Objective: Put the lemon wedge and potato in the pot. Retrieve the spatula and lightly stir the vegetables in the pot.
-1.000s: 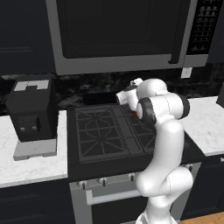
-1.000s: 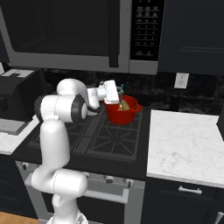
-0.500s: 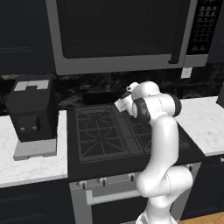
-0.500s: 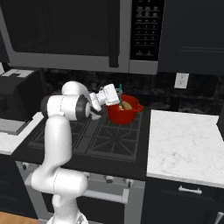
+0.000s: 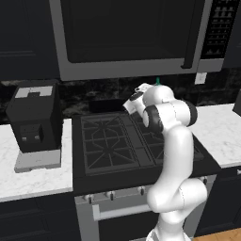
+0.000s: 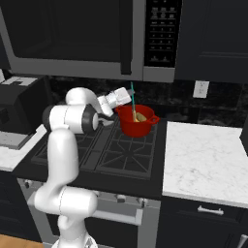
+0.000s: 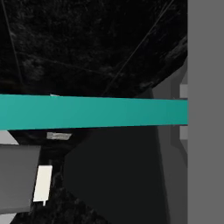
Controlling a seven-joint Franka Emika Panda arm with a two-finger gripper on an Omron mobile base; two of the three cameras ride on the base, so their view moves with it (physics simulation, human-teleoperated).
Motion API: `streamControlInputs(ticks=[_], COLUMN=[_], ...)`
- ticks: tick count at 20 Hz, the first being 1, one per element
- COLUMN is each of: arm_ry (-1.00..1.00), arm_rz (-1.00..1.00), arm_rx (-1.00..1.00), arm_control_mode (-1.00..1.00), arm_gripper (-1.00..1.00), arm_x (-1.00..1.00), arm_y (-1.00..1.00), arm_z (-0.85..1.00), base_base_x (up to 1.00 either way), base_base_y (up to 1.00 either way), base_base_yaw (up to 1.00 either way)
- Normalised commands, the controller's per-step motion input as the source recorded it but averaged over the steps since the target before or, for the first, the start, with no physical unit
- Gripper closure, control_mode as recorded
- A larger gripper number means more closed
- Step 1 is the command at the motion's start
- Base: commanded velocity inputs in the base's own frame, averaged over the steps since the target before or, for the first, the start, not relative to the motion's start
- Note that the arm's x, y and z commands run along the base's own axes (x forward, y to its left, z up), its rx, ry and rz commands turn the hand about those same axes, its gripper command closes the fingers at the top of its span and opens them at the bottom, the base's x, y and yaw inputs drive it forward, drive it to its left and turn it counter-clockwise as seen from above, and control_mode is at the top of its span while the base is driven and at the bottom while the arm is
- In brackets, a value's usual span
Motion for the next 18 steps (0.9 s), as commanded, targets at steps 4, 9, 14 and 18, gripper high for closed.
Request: streamControlInputs(ticks=[4, 9, 14, 18], arm_ry=[0.02, -0.03, -0.20, -0.25], arm_rz=[-0.08, -0.10, -0.08, -0.07], arm_rx=[-0.06, -0.02, 0.00, 0.00], arm_control_mode=[-1.00, -1.00, -1.00, -1.00], arm_gripper=[1.00, 1.00, 1.00, 1.00], arm_x=[0.00, 0.02, 0.04, 0.04], arm_y=[0.00, -0.01, 0.00, 0.00], arm_z=[-0.01, -0.23, -0.42, -0.63], base_base_x=[0.00, 0.00, 0.00, 0.00], base_base_y=[0.00, 0.00, 0.00, 0.00], base_base_yaw=[0.00, 0.00, 0.00, 0.00])
